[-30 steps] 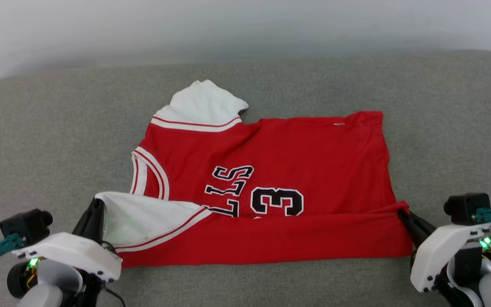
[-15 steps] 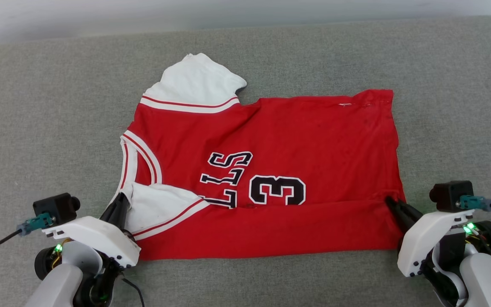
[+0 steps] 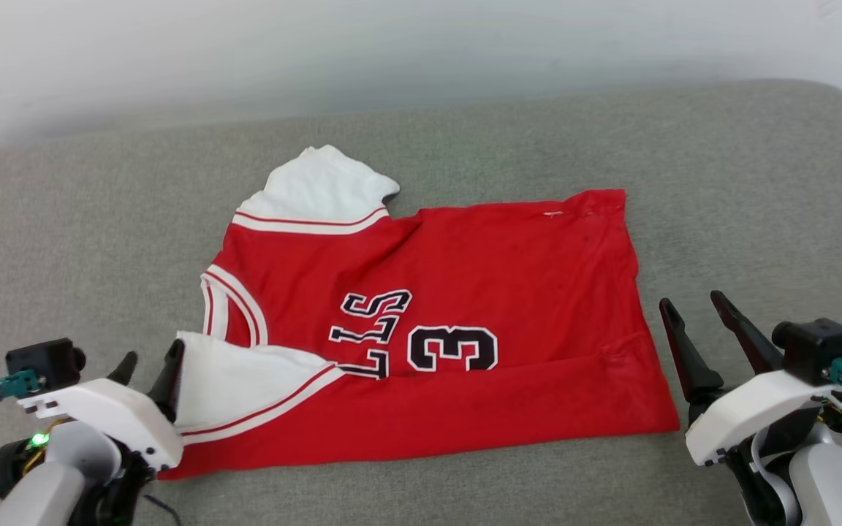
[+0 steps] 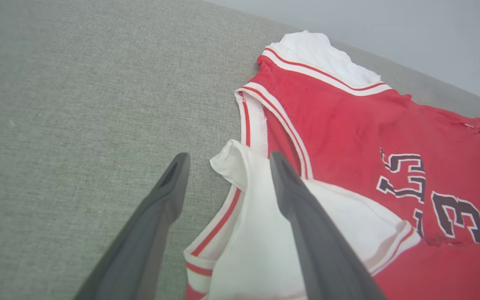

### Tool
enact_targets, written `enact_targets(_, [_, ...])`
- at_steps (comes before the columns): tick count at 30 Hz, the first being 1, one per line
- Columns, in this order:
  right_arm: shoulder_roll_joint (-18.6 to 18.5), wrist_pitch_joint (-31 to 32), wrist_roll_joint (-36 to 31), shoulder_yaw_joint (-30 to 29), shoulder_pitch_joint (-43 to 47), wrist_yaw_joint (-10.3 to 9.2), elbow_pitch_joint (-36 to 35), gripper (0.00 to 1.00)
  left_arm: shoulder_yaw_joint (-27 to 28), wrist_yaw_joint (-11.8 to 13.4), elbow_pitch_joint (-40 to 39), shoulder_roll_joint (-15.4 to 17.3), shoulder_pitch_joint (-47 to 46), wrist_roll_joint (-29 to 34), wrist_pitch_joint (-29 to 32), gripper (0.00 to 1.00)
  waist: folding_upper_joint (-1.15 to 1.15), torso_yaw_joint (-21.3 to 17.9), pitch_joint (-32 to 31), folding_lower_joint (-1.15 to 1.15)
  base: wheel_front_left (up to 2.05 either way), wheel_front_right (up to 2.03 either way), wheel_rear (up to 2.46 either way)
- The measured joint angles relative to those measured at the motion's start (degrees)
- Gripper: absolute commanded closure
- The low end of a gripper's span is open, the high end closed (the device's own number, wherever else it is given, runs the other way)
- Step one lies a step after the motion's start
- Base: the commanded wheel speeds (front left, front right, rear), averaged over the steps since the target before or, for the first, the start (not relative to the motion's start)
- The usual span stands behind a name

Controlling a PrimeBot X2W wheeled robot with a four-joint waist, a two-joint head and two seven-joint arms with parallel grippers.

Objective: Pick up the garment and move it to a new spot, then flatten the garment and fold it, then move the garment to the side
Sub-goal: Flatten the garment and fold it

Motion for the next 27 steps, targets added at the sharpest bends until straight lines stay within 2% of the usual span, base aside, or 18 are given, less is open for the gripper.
enact_targets(3, [1.4,-1.3,-2.0,-1.6,2.0,0.0,-2.3,0.0,0.4,1.4,-2.1,3.0,1.5,0.1,2.9,0.0,0.0,-0.8,-1.8,0.0,0.0,0.0,0.0])
enact_targets(10, [4.5,-0.9,-4.5,-3.2,7.2,0.0,-8.4,0.0,0.8,5.1,-11.3,11.6,7.0,-3.8,16.2,0.0,0.0,-3.5,-5.2,0.0,0.0,0.0,0.0])
enact_targets(15, [6.2,0.0,-5.1,-3.3,9.3,0.0,-11.8,0.0,0.4,8.2,-18.3,16.0,10.5,-7.4,25.8,0.0,0.0,-5.5,-5.5,-0.01,0.0,0.0,0.0])
enact_targets(21, [7.5,0.5,-4.7,-2.6,9.5,0.0,-13.7,0.0,0.5,11.2,-20.8,17.6,12.2,-9.8,30.7,0.0,0.0,-6.9,-3.0,0.0,0.0,0.0,0.0])
enact_targets(27, [8.0,0.3,-4.1,-2.3,8.9,0.0,-13.7,0.0,-0.2,11.1,-18.9,17.3,13.3,-12.2,33.6,0.0,0.0,-8.4,0.0,0.0,0.0,0.0,0.0])
